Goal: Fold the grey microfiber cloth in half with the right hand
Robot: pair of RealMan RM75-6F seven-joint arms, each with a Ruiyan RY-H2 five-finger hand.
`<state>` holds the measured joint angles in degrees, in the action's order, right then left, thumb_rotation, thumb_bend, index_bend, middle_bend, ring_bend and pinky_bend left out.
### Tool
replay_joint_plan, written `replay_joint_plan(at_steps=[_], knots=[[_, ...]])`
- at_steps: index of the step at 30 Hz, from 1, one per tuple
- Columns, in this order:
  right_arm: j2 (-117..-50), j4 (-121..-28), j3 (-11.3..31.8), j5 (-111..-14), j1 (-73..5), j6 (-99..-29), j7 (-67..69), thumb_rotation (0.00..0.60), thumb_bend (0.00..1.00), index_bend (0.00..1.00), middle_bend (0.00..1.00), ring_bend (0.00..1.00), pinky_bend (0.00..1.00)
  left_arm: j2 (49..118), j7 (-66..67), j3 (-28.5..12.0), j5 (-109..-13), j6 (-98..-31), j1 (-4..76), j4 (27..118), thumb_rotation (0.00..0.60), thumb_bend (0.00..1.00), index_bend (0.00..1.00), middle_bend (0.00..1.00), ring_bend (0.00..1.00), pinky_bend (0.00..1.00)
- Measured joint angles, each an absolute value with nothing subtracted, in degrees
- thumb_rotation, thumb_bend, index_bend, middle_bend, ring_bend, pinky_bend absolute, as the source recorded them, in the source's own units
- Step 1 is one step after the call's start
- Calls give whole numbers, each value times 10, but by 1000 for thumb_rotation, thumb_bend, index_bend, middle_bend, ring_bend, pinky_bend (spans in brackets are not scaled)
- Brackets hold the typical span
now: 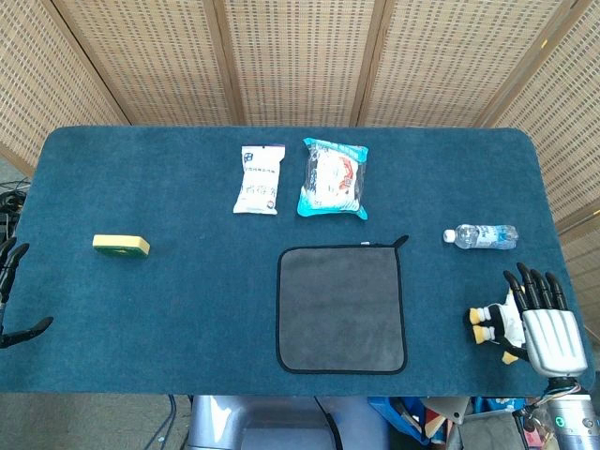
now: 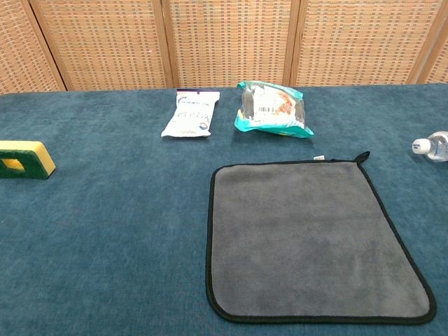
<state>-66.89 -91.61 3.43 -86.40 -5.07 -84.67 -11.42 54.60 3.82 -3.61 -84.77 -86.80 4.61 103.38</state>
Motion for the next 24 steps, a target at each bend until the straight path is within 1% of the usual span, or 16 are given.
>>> replay_joint_plan(at_steps=[11, 15, 17, 18, 19, 21, 22, 23, 24], knots=[[-672, -914, 36, -875, -65, -834, -93, 600, 0, 0, 0, 0, 0, 549, 36, -37, -851, -874, 44, 1030, 600, 109, 0, 0, 0, 0], [-672, -916, 48, -885, -98, -804, -90, 600, 0, 8, 0, 0, 0, 551, 40, -41, -844, -872, 47, 1029, 600, 109, 0, 0, 0, 0], [-669, -925, 58, -885, -122, -776, -88, 600, 14, 40, 0, 0, 0, 553, 44, -43, -837, -869, 49, 1028, 600, 109, 0, 0, 0, 0], [-668, -929, 64, -883, -134, -761, -87, 600, 30, 53, 0, 0, 0, 554, 46, -45, -834, -867, 50, 1028, 600, 109, 0, 0, 0, 0], [-667, -933, 70, -880, -146, -745, -86, 600, 72, 72, 0, 0, 0, 555, 48, -46, -830, -865, 51, 1028, 600, 109, 0, 0, 0, 0], [-667, -941, 86, -866, -178, -704, -89, 600, 209, 101, 0, 0, 0, 557, 52, -48, -823, -861, 53, 1027, 600, 109, 0, 0, 0, 0], [-668, -943, 94, -857, -192, -686, -93, 600, 299, 125, 0, 0, 0, 558, 52, -50, -820, -860, 54, 1027, 600, 109, 0, 0, 0, 0], [-672, -946, 104, -842, -211, -662, -101, 600, 365, 155, 0, 0, 0, 559, 54, -51, -816, -858, 55, 1026, 600, 110, 0, 0, 0, 0], [-676, -947, 112, -828, -224, -646, -108, 600, 387, 175, 0, 0, 0, 559, 54, -53, -812, -856, 56, 1026, 600, 109, 0, 0, 0, 0]])
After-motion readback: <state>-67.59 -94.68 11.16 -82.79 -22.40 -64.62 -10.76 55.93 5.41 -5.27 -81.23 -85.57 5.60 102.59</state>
